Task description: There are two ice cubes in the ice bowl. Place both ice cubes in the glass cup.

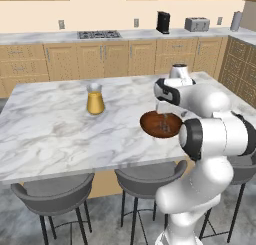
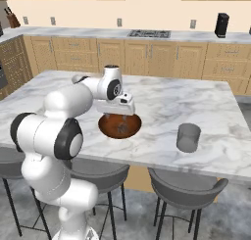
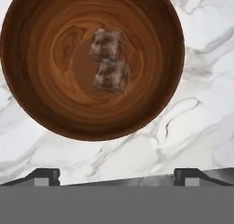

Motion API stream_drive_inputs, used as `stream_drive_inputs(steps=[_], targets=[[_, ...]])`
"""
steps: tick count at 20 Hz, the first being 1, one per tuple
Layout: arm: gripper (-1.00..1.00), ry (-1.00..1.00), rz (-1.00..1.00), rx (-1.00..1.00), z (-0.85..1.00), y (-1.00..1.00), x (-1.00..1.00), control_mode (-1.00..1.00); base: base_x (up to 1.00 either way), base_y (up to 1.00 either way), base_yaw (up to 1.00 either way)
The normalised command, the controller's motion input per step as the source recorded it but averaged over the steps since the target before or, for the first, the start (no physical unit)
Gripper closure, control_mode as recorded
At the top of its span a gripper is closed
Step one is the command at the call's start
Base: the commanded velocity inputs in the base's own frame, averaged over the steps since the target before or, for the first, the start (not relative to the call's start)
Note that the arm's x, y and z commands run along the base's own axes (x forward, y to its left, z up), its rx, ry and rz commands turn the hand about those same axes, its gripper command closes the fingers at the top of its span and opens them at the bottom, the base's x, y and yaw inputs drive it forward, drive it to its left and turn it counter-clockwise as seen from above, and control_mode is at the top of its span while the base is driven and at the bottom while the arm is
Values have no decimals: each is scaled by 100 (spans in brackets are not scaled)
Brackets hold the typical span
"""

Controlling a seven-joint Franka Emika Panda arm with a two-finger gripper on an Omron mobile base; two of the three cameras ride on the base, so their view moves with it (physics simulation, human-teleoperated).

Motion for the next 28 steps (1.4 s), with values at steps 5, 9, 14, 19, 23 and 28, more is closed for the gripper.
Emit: stream_drive_inputs(steps=[5, 9, 14, 19, 23, 28], targets=[[-100, 6, 0, 0, -57, 0, 12, -100, 0, 0, 0], [-100, 0, 0, 0, -38, 0, 6, -100, 0, 0, 0], [-100, 0, 0, 0, -29, 0, 24, -100, 0, 0, 0], [-100, 0, 0, 0, -27, 0, 24, -100, 0, 0, 0], [-100, 0, 0, 0, -24, 0, 31, -100, 0, 0, 0], [-100, 0, 0, 0, -30, 0, 29, -100, 0, 0, 0]])
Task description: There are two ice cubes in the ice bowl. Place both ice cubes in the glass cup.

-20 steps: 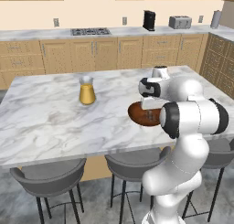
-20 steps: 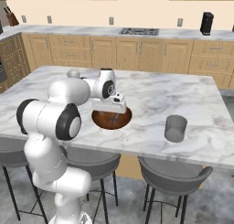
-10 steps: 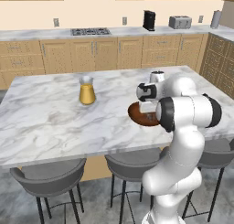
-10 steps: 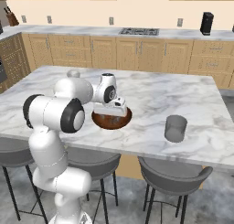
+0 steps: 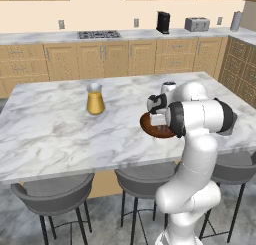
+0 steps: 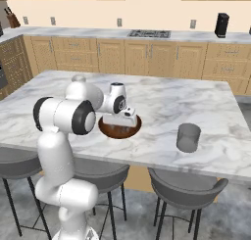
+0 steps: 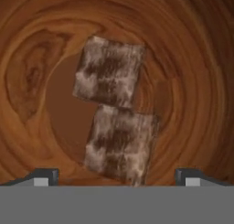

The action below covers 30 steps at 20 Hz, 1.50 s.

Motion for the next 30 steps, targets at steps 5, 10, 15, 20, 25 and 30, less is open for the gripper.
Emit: stream_drive_inputs(steps=[5, 10, 15, 20, 25, 30], targets=[[-100, 0, 0, 0, -24, -1, 18, -100, 0, 0, 0], [-100, -2, 0, 0, -18, -8, 19, -100, 0, 0, 0], [-100, -4, 0, 0, -16, -11, 20, -100, 0, 0, 0], [100, -3, 0, 0, -16, -1, 17, -100, 0, 0, 0], [100, 0, 0, 0, -3, 0, 1, -100, 0, 0, 0], [100, -7, -2, 0, 15, 0, -20, -100, 0, 0, 0]])
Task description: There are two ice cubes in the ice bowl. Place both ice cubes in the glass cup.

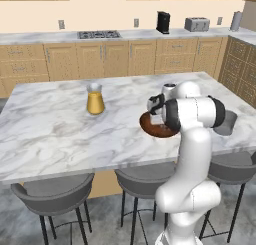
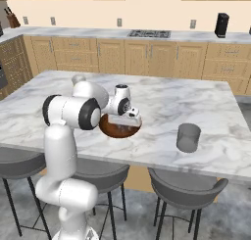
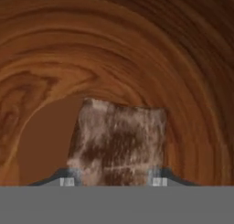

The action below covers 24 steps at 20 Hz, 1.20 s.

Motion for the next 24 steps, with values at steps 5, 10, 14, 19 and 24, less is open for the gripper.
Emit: stream_drive_inputs(steps=[5, 10, 14, 19, 24], targets=[[100, -26, -10, 0, 94, -2, -74, -100, 0, 0, 0], [100, -29, -5, 0, 100, -22, -77, -100, 0, 0, 0], [100, -17, -6, -1, 100, -45, -70, -100, 0, 0, 0], [100, -2, -14, -5, 88, -72, -68, -100, 0, 0, 0], [100, -3, -22, -14, 20, -81, -51, -100, 0, 0, 0]])
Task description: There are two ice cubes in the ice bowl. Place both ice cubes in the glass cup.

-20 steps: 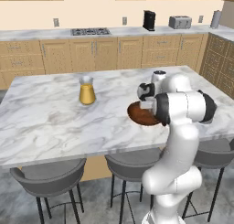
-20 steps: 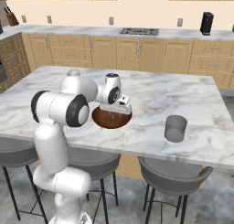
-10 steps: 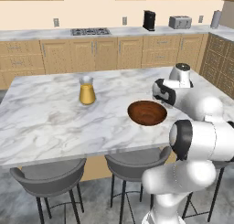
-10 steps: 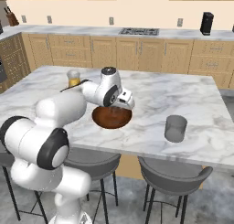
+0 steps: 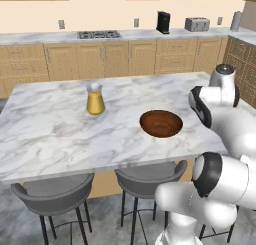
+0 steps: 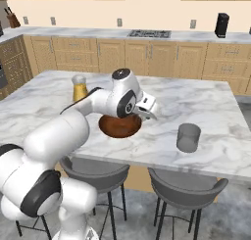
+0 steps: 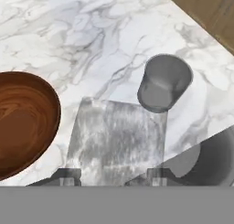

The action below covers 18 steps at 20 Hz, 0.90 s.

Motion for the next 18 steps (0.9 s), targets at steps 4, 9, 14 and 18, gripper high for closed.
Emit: stream_drive_inputs(steps=[4, 9, 14, 18], targets=[[100, -1, -19, -4, 0, -84, -32, -100, 0, 0, 0], [100, -7, -14, 23, 6, -70, -15, -100, 0, 0, 0], [100, 1, -1, 2, 1, -3, 0, -100, 0, 0, 0], [100, 5, 0, 0, 0, -18, 25, -100, 0, 0, 0]])
